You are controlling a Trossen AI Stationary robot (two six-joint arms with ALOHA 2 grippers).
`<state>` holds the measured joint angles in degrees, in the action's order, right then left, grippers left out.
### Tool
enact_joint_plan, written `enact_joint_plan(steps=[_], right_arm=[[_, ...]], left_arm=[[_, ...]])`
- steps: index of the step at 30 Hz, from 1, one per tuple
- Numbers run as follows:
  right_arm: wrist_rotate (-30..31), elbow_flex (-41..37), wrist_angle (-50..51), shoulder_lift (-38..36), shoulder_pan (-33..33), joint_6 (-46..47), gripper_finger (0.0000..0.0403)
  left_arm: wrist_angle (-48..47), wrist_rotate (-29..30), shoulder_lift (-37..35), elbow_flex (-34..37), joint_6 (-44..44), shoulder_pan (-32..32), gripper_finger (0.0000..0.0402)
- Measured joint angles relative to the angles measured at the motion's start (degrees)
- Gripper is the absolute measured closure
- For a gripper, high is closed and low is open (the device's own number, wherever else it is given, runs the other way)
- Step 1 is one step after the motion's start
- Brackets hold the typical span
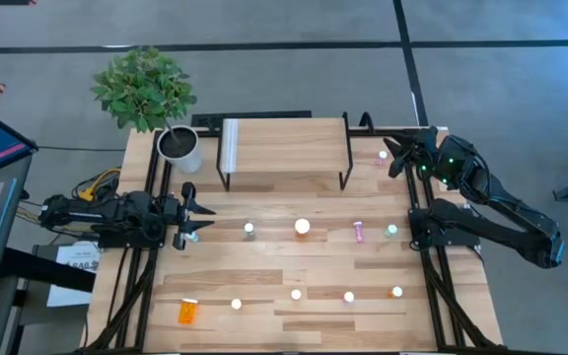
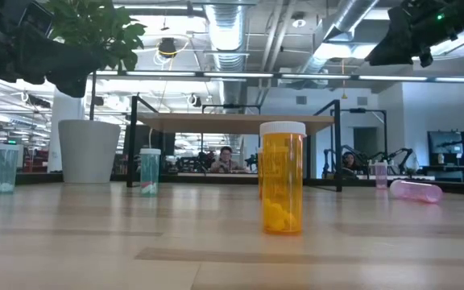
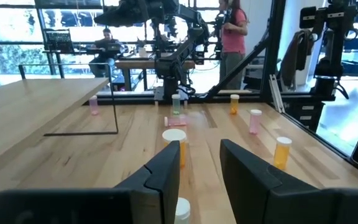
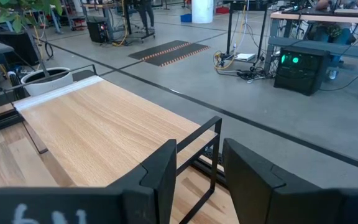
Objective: Pick and place medicine bottles onto shelf by color
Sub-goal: Put the left blue pill bottle on the shelf
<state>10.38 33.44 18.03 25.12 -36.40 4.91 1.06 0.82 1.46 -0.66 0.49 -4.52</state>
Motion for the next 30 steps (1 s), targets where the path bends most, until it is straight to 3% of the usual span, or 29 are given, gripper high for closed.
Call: enact_joint_plan(steps=[12, 30], right_arm=[[0.0, 0.0, 0.0, 0.0, 0.0, 0.0, 0.0248], [0.0, 0.0, 0.0, 0.0, 0.0, 0.3, 0.0248]], left_arm=[[0.4, 2.5, 0.0, 0.0, -8.9, 0.0, 0.0298], [0.4, 2.6, 0.0, 0.0, -1.0, 0.0, 0.0298]])
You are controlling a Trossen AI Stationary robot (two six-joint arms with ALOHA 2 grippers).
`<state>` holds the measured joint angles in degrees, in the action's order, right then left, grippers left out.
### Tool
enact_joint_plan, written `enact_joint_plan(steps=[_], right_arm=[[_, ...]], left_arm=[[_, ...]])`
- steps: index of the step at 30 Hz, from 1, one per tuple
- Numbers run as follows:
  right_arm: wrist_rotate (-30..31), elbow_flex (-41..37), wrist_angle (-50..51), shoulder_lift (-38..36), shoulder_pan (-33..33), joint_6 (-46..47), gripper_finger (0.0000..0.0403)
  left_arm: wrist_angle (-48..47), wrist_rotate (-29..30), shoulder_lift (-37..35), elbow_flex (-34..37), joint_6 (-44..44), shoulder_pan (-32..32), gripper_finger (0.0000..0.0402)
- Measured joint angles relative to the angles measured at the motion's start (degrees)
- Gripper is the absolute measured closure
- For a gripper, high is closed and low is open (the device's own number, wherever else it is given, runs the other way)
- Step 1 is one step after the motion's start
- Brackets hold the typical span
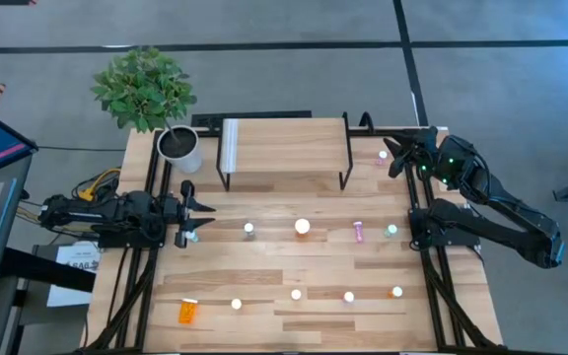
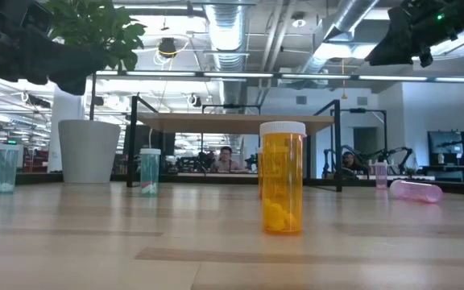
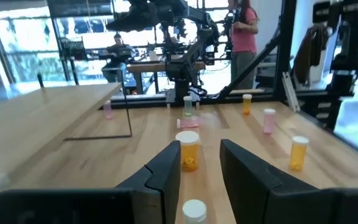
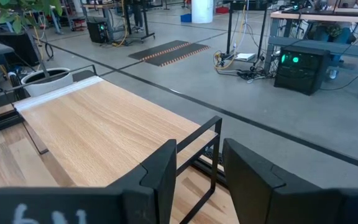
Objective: Pick and place medicine bottles onto shelf by color
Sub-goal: Put the left blue pill bottle on the shelf
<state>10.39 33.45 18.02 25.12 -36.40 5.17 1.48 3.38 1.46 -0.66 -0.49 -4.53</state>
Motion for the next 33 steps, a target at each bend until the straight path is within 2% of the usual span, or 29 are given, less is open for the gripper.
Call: enact_joint_plan(steps=[4, 10, 15, 19, 24, 29, 33], right_arm=[[0.0, 0.0, 0.0, 0.0, 0.0, 0.0, 0.0248], [0.0, 0.0, 0.0, 0.0, 0.0, 0.0, 0.0248], [0.0, 0.0, 0.0, 0.0, 0.0, -0.1, 0.0248], [0.0, 0.0, 0.0, 0.0, 0.0, -0.1, 0.0248], [0.0, 0.0, 0.0, 0.0, 0.0, -0.1, 0.0248], [0.0, 0.0, 0.0, 0.0, 0.0, -0.3, 0.0248], [0.0, 0.0, 0.0, 0.0, 0.0, -0.3, 0.0248]], left_arm=[[0.0, 0.0, 0.0, 0.0, 6.6, 0.0, 0.0298], [-0.2, -4.0, 0.0, 0.0, 22.6, 0.0, 0.0298], [-0.2, -4.5, 0.0, 0.0, 29.9, 0.0, 0.0298], [-0.8, -4.4, 0.0, -0.3, 30.1, 0.0, 0.0298], [-3.3, -3.2, 0.1, -4.0, 27.4, 0.0, 0.0298], [-16.8, 3.0, 4.0, -11.3, 25.6, 0.0, 0.0298], [-28.1, 3.4, 8.8, -17.7, 25.8, 0.0, 0.0298]])
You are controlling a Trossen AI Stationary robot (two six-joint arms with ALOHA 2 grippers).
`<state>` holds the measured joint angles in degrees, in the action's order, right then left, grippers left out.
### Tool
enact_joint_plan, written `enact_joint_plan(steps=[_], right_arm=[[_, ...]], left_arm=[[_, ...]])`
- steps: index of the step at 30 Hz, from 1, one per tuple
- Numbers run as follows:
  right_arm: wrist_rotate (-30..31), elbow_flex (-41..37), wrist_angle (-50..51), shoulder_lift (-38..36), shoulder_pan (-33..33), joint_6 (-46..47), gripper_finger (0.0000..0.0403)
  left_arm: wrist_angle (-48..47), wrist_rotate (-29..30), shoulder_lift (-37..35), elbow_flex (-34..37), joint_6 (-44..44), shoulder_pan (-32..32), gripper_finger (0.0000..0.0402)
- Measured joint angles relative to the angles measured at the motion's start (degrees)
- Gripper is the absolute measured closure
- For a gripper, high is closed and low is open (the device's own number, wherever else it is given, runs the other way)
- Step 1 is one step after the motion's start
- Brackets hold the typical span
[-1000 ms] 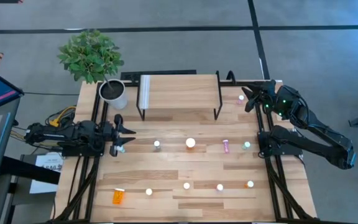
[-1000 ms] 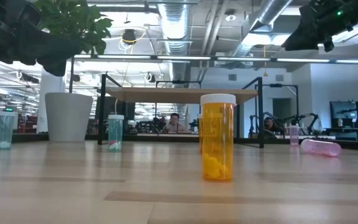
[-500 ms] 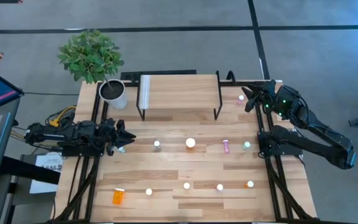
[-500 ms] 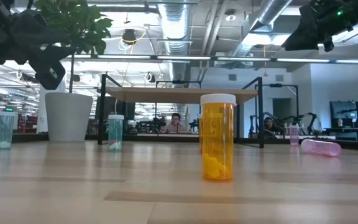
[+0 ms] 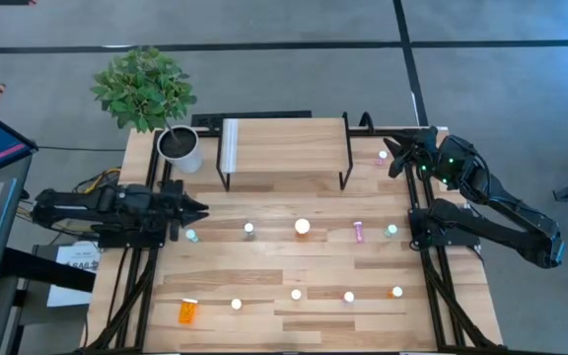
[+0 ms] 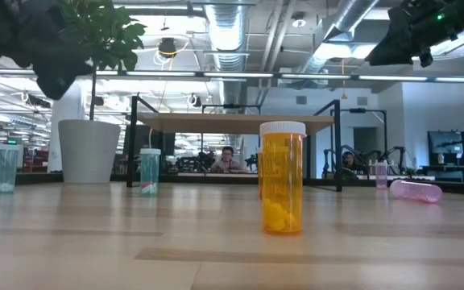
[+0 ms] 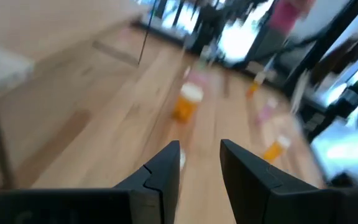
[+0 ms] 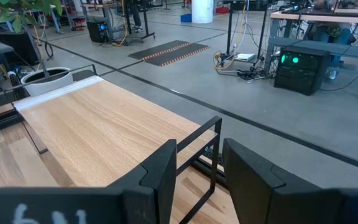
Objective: Pick and place medicine bottles onto shelf by color
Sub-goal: Put the left blue pill bottle on the shelf
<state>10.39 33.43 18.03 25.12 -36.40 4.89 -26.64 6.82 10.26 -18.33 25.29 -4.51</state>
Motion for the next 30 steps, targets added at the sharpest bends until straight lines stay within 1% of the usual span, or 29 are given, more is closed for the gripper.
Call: enact_joint_plan(steps=[4, 8, 12, 16, 22, 24, 26, 30], right_arm=[[0.0, 0.0, 0.0, 0.0, 0.0, 0.0, 0.0248], [0.0, 0.0, 0.0, 0.0, 0.0, 0.0, 0.0248], [0.0, 0.0, 0.0, 0.0, 0.0, 0.0, 0.0248], [0.0, 0.0, 0.0, 0.0, 0.0, 0.0, 0.0248], [0.0, 0.0, 0.0, 0.0, 0.0, 0.1, 0.0248], [0.0, 0.0, 0.0, 0.0, 0.0, 0.1, 0.0248], [0.0, 0.0, 0.0, 0.0, 0.0, 0.1, 0.0248], [0.0, 0.0, 0.0, 0.0, 0.0, 0.1, 0.0248]], left_arm=[[-0.3, -1.8, 3.0, -2.2, -0.2, 0.0, 0.0289], [0.5, -0.3, 5.1, -3.4, 0.6, 0.0, 0.0255], [-1.0, 1.3, 9.3, -7.9, 0.7, 0.0, 0.0218], [-8.5, 1.5, 15.6, -14.8, 0.1, 0.0, 0.0199], [-27.0, -0.3, 25.8, -23.4, 0.0, 0.0, 0.0199], [-32.5, -1.6, 29.4, -25.0, -0.1, 0.0, 0.02], [-36.1, -2.9, 32.2, -25.6, 0.2, 0.0, 0.0199], [-38.8, -4.4, 36.4, -25.8, 4.0, -0.1, 0.0184]])
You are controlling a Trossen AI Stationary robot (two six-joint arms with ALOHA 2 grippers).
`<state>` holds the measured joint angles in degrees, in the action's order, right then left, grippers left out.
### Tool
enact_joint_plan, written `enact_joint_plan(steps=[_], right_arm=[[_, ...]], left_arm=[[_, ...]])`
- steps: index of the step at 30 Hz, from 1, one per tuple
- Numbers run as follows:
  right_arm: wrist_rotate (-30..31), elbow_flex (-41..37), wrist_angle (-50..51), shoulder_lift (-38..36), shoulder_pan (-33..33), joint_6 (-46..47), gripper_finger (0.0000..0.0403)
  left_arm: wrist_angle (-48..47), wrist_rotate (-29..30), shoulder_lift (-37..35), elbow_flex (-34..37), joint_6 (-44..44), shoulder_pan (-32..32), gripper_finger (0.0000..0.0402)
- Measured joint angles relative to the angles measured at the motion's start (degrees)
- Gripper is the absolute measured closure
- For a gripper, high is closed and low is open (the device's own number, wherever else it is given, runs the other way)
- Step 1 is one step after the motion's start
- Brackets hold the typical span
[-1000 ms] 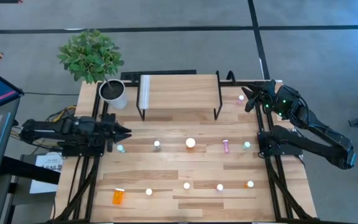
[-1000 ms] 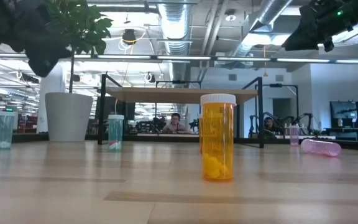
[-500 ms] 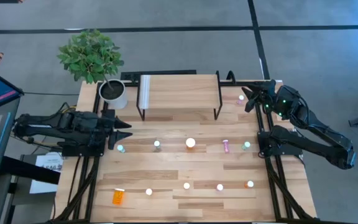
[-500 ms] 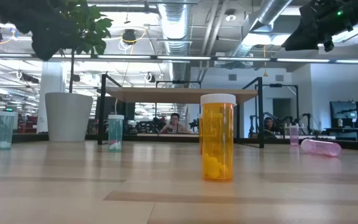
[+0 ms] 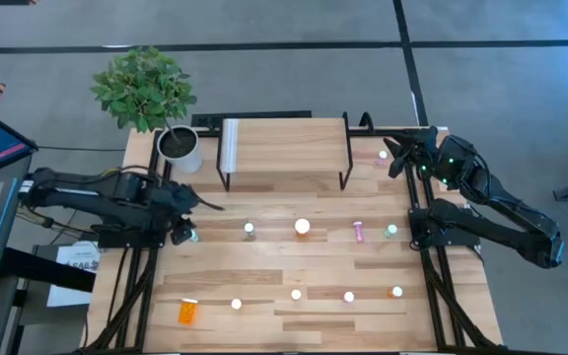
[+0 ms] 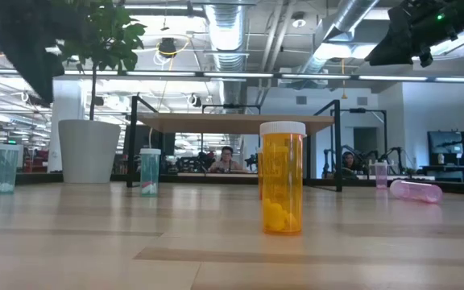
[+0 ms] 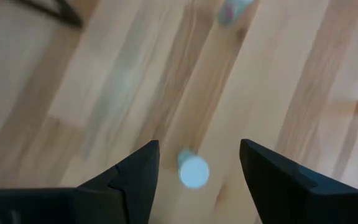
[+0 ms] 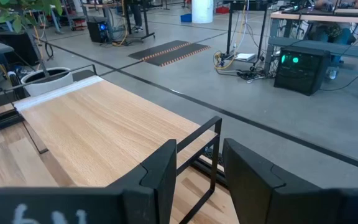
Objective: Pick and place medicine bottles onto shelf by color
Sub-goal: Put the left blue pill bottle on the shelf
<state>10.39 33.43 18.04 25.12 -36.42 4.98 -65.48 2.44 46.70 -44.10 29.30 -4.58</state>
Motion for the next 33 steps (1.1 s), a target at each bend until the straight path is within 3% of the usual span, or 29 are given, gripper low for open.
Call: enact_joint_plan(steps=[12, 21, 33], right_arm=[[0.0, 0.0, 0.0, 0.0, 0.0, 0.1, 0.0248], [0.0, 0.0, 0.0, 0.0, 0.0, 0.1, 0.0248], [0.0, 0.0, 0.0, 0.0, 0.0, -0.1, 0.0248]], left_arm=[[-1.0, -1.3, 3.7, 0.2, 6.1, -8.2, 0.0091], [-0.6, 3.4, 6.3, 3.3, 14.1, -14.6, 0.0091], [0.1, 4.9, 13.0, 5.3, 18.3, -13.8, 0.0091]])
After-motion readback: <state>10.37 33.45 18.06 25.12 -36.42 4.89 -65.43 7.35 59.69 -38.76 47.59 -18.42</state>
